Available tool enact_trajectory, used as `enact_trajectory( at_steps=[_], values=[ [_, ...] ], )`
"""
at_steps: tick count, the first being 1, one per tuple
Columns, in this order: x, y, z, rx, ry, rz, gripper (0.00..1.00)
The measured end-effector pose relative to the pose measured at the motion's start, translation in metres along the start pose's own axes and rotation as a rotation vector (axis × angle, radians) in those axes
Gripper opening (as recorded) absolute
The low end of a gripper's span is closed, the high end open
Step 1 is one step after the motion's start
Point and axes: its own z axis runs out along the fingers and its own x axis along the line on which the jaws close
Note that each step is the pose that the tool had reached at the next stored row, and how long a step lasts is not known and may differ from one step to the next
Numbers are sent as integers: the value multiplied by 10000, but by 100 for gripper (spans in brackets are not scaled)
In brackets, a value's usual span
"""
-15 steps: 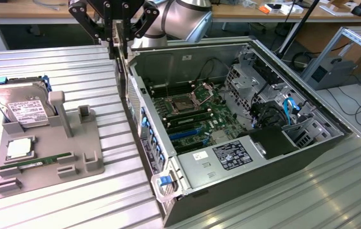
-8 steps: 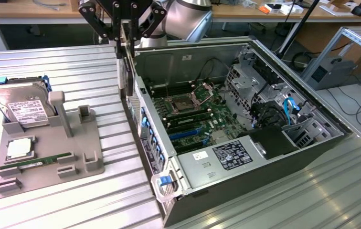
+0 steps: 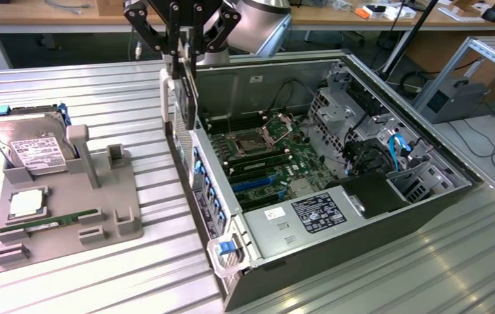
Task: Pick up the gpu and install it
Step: 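Pick up the gpu and move the gpu toward the slot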
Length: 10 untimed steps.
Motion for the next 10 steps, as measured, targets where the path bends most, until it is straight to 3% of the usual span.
enact_trajectory(
  at_steps=[10],
  values=[
    [-193,14,6,-1,-1,-1,27]
  ],
)
